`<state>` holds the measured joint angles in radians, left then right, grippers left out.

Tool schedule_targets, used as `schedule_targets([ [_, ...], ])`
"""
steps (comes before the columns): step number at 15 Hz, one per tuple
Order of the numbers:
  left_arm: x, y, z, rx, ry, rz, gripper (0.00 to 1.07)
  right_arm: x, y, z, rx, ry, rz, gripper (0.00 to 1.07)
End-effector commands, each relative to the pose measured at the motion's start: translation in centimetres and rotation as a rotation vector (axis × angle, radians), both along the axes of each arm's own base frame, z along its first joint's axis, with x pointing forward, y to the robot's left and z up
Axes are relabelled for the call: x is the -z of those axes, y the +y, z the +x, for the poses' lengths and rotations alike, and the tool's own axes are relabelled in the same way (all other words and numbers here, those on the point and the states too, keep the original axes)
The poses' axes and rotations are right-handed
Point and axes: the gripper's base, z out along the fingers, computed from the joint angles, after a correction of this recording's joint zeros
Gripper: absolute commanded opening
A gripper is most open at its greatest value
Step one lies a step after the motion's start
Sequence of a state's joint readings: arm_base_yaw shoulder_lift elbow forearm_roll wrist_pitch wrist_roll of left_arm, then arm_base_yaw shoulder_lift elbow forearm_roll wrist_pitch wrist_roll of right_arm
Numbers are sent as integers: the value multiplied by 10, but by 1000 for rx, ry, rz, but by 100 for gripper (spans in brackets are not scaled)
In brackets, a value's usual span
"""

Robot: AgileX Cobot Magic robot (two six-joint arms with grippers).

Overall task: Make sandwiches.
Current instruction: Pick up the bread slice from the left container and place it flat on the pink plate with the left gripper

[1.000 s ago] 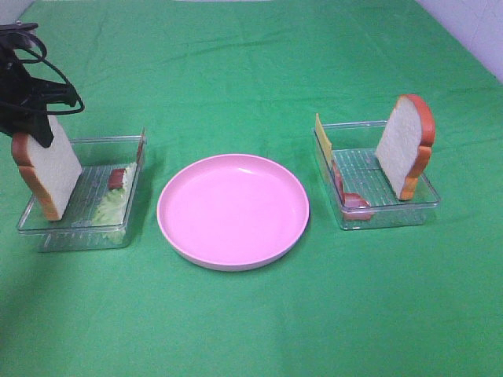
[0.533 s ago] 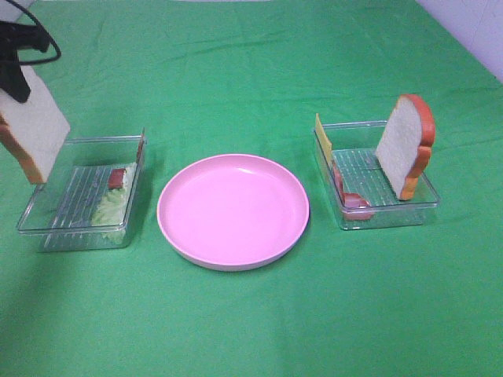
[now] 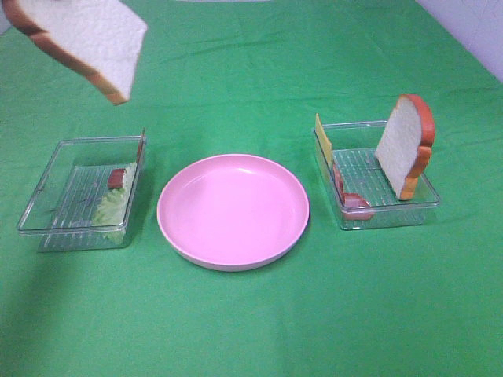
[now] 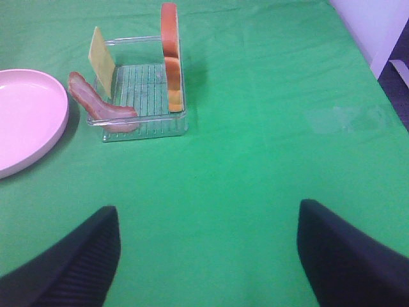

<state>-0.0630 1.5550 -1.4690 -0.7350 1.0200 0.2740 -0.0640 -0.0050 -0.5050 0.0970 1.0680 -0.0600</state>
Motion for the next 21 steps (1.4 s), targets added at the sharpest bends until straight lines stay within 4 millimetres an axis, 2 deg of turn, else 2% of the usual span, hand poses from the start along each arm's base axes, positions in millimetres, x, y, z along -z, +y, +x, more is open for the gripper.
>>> schedule_targets([
  [1, 18, -14, 11, 61, 33, -118, 0, 0, 0, -2, -2, -21, -11, 73],
  [2, 42, -30, 21, 100, 100, -124, 0, 0, 0, -2, -2, -21, -11, 73],
  [3, 48, -36, 23, 115, 117, -122, 0, 0, 0, -2, -2, -21, -11, 73],
  [6, 96, -74, 35, 212, 206, -84, 0, 0, 0, -2, -2, -21, -11, 73],
  [7, 103, -80, 35, 225, 220, -79, 0, 0, 0, -2, -2, -21, -11, 73],
  [8, 120, -92, 38, 245, 256, -68, 0, 0, 0, -2, -2, -21, -11, 73],
  [13, 184, -137, 46, 228, 301, -12, 0, 0, 0, -2, -2, -21, -11, 73],
  [17, 203, -152, 45, 215, 333, -28, 0, 0, 0, -2, -2, -21, -11, 73],
  [21, 213, -161, 43, 213, 335, -15, 0, 0, 0, -2, -2, -21, -11, 73],
])
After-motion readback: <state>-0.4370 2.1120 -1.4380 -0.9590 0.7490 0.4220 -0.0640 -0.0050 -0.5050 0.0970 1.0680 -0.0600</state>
